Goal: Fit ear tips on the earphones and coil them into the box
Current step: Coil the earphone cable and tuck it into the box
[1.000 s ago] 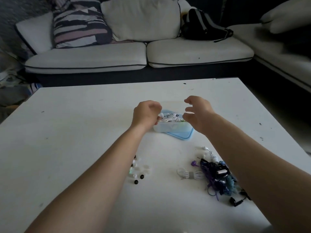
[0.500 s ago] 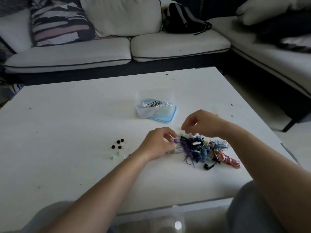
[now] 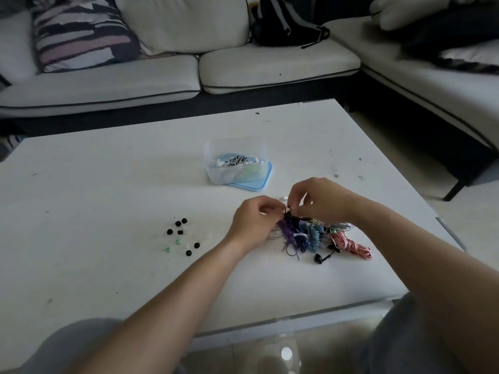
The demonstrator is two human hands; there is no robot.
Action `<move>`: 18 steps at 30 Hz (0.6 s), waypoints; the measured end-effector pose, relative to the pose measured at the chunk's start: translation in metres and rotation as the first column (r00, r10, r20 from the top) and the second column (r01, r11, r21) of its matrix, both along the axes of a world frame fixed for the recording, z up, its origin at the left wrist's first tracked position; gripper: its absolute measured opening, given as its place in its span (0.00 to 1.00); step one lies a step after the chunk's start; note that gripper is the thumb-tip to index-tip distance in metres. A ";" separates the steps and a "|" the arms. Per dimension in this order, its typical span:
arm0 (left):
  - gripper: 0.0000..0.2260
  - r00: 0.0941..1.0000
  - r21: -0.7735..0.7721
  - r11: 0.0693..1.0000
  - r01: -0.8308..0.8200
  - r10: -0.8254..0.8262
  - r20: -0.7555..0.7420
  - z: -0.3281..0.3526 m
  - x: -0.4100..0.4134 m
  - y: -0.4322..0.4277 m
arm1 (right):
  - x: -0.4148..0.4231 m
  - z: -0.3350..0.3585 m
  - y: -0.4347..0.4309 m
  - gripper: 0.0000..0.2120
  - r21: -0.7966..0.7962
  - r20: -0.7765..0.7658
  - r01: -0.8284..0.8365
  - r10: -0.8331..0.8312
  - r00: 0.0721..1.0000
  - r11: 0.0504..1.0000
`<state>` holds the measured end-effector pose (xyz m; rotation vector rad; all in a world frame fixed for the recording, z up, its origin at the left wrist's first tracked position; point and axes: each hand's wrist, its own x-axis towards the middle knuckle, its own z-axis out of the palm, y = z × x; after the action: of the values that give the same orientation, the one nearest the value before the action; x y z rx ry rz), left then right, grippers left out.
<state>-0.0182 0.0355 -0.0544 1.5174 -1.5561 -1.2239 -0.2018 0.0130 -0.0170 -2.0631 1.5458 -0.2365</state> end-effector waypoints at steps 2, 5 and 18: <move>0.08 0.996 -0.011 0.997 -0.073 0.072 -0.053 0.008 0.007 -0.004 | 0.003 0.004 -0.005 0.03 -0.005 0.160 0.077 -0.075 0.984 0.997; 0.15 0.992 0.031 0.996 -0.079 0.081 -0.093 0.017 0.017 -0.006 | 0.011 0.013 -0.008 0.02 0.085 0.384 0.185 -0.203 0.901 0.979; 0.13 0.851 0.337 0.942 0.011 0.167 -0.497 0.051 0.055 -0.008 | 0.057 0.027 -0.012 0.10 0.614 0.746 0.109 -0.619 0.244 0.782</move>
<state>0.0369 0.0271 -0.0037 1.2701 -0.9531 -1.7364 -0.1443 0.0014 0.0104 -0.7394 1.0865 -0.9785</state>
